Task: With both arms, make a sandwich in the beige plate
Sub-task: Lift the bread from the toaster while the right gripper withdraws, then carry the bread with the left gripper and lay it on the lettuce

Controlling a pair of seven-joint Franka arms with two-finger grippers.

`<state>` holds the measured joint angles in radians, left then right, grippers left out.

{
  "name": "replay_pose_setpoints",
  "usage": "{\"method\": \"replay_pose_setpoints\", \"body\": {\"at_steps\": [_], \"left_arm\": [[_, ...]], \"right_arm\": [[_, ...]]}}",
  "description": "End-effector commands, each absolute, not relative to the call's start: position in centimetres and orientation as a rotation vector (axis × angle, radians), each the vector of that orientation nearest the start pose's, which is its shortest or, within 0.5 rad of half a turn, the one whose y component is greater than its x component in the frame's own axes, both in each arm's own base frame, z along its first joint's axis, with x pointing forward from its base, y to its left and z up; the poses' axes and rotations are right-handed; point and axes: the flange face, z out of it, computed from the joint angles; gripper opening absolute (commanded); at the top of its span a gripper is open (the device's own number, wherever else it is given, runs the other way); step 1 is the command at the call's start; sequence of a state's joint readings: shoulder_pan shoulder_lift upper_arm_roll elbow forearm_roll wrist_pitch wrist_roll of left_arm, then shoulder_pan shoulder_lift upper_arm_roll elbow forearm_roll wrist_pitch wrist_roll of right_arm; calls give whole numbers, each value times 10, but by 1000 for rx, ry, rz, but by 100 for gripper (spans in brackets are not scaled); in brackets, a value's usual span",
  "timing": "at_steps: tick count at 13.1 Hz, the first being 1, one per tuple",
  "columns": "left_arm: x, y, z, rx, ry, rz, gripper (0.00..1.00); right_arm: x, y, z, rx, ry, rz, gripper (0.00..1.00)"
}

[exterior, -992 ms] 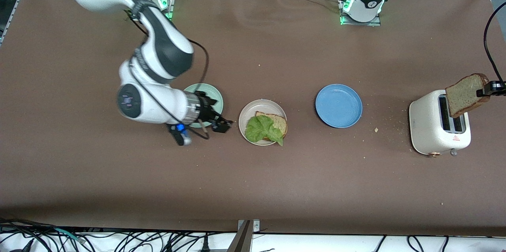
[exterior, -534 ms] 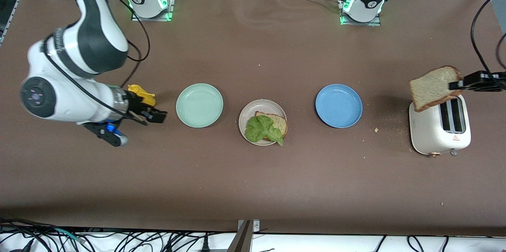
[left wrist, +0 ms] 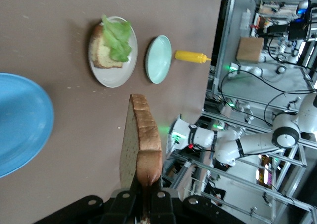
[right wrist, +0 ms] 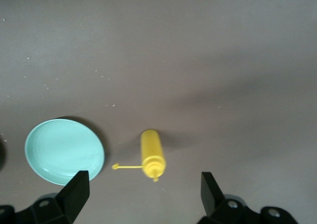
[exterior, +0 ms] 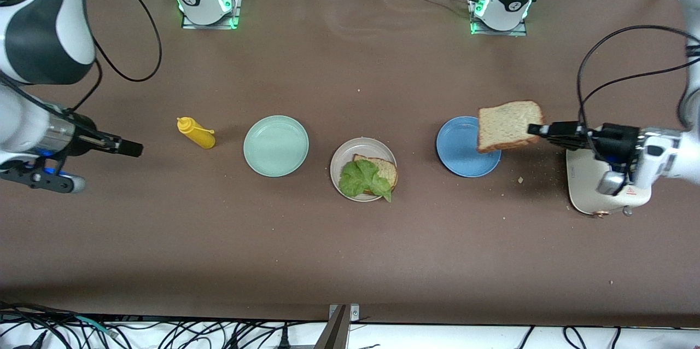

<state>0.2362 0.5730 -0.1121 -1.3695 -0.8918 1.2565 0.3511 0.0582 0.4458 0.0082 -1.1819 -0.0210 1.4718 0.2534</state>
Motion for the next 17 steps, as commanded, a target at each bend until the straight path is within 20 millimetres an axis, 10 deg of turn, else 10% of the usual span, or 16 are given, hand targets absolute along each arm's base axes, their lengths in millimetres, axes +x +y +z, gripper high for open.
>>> {"method": "replay_pose_setpoints", "body": {"at_steps": [1,9,17], "left_arm": [[661,-37,388,1932,-243,-447,0],[668,-168,345,2004,-241,-374,0],[646,-269,255,2086,-63,-317,0]], "right_arm": [[656,11,532,-3171,6,145,100],[638,-16,522,-3162,0,69,100],[637,-24,521,-3163,22,83,100]]}}
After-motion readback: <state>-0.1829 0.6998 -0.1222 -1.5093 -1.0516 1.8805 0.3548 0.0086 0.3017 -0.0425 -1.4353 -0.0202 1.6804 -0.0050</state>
